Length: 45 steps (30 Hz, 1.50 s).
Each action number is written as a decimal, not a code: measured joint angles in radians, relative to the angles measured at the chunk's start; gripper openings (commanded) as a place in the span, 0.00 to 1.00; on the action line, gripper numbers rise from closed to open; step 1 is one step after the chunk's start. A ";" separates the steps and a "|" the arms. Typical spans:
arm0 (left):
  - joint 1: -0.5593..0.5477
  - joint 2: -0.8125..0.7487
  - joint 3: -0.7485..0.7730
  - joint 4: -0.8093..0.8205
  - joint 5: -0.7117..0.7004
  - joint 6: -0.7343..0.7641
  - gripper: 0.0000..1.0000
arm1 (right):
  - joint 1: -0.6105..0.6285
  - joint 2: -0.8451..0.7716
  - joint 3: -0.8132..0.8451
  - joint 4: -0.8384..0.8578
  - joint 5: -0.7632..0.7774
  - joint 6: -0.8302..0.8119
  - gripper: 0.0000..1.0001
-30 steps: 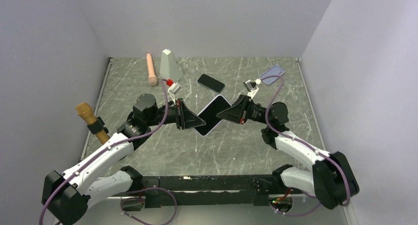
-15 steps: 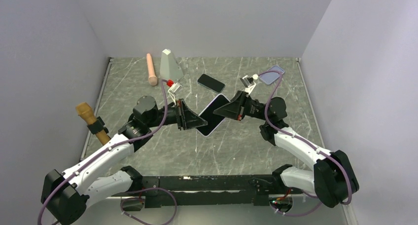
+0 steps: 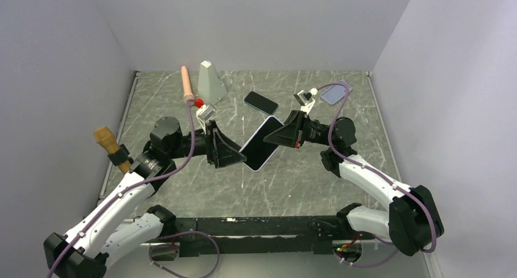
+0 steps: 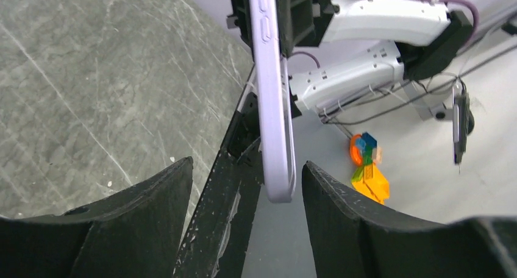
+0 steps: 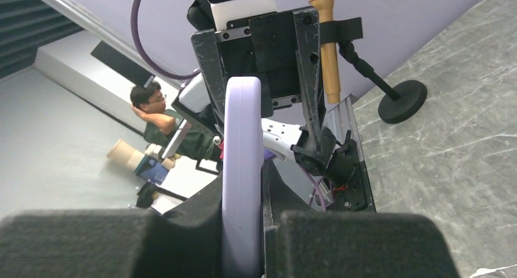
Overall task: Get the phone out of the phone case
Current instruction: Remove the phone case from the phone.
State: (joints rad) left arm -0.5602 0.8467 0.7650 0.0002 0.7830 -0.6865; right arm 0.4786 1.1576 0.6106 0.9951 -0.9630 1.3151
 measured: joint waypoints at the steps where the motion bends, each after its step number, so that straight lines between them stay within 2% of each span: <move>1: 0.006 -0.002 0.006 -0.013 0.025 0.018 0.69 | 0.000 0.000 0.004 0.000 -0.007 0.002 0.00; 4: 0.008 -0.003 0.013 -0.027 0.090 0.042 0.65 | 0.000 0.000 0.014 -0.001 -0.016 0.002 0.00; 9: 0.008 -0.003 0.013 0.012 0.170 0.039 0.40 | 0.000 0.001 0.014 0.027 -0.027 0.029 0.00; 16: 0.008 0.010 0.021 0.066 0.267 0.056 0.26 | 0.012 0.003 0.016 0.094 -0.055 0.069 0.00; 20: 0.008 0.055 0.063 0.040 0.356 0.076 0.11 | 0.038 -0.004 0.045 0.050 -0.069 0.024 0.00; 23: 0.014 0.084 0.075 0.052 0.438 0.073 0.09 | 0.064 -0.033 0.070 -0.006 -0.074 -0.045 0.00; 28: 0.013 0.091 0.072 0.108 0.566 0.106 0.03 | 0.115 -0.046 0.092 -0.029 -0.079 -0.069 0.00; 29: 0.013 0.086 0.072 0.109 0.583 0.132 0.00 | 0.123 -0.046 0.093 -0.029 -0.079 -0.068 0.00; 35: 0.005 0.071 0.073 0.094 0.632 0.271 0.00 | 0.154 -0.037 0.093 0.012 -0.078 -0.036 0.00; 39: 0.002 0.079 0.094 0.063 0.698 0.348 0.00 | 0.185 0.006 0.106 0.087 -0.083 0.021 0.00; 45: -0.004 0.115 0.166 -0.080 0.764 0.502 0.00 | 0.215 0.117 0.169 0.327 -0.107 0.199 0.00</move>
State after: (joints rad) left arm -0.5644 0.9619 0.9314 -0.0799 1.5475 -0.1848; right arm 0.6933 1.2743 0.7795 1.3216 -1.0702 1.5143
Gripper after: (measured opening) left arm 0.218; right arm 0.169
